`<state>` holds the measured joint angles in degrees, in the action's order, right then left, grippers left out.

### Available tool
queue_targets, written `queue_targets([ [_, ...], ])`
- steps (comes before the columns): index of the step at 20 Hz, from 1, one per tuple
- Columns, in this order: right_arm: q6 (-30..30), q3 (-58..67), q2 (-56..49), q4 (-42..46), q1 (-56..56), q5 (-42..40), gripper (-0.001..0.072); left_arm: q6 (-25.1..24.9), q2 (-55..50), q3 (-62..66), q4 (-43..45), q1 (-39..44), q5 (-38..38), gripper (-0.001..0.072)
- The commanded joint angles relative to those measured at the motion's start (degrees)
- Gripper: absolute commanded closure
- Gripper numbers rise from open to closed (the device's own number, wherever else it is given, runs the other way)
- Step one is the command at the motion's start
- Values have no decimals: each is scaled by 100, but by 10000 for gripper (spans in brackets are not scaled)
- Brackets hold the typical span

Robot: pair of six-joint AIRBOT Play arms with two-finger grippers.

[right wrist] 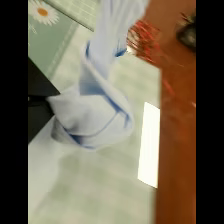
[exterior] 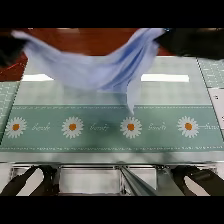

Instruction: Fold the shirts.

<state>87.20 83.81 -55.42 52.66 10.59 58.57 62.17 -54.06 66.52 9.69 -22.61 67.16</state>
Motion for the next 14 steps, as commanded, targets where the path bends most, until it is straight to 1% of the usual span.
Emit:
queue_targets([
  [1, 225, 1394, 732, 1073, -387, 872, 685, 2, 588, 1497, -326, -385, -2, 687],
  [4, 417, 1659, 1523, 1799, -387, 1034, 685, 33, 1023, 2369, -323, -866, -7, 687],
  [6, 544, 1659, 2009, 2186, -387, 1200, 685, 70, 1252, 2715, -323, -811, 2, 687],
  [8, 673, 1659, 2378, 2516, -387, 1456, 685, 68, 1475, 2892, -186, -555, 4, 687],
  [10, 730, 1657, 2599, 2699, -387, 1792, 685, 162, 1718, 3003, 466, -225, 4, 687],
  [14, 772, 1578, 2664, 2798, -387, 2691, 685, 691, 2083, 3025, 2522, 367, 136, 687],
])
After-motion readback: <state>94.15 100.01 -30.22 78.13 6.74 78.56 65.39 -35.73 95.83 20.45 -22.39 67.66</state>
